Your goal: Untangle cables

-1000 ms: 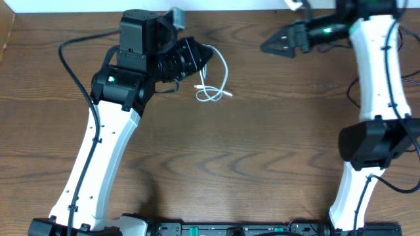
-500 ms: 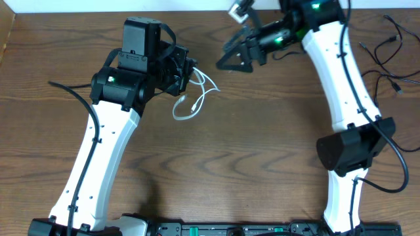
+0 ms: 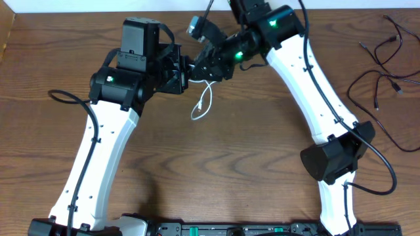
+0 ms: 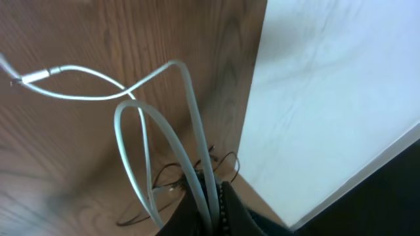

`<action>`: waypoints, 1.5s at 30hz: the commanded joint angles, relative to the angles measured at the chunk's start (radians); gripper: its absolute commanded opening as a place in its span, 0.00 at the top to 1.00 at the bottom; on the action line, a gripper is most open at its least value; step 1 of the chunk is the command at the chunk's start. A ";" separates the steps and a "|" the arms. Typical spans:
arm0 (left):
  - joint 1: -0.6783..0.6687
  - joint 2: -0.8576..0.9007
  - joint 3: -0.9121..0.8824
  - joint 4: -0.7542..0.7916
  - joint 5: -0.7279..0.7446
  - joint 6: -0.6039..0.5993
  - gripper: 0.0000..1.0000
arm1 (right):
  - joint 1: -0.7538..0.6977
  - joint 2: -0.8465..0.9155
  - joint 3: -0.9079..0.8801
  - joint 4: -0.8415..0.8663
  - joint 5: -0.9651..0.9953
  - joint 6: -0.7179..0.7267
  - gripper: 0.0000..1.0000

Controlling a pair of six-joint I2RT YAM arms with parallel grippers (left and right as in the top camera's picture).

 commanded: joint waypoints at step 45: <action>-0.003 0.001 0.007 -0.075 -0.051 1.133 0.32 | -0.645 -0.437 0.068 0.129 0.530 0.686 0.99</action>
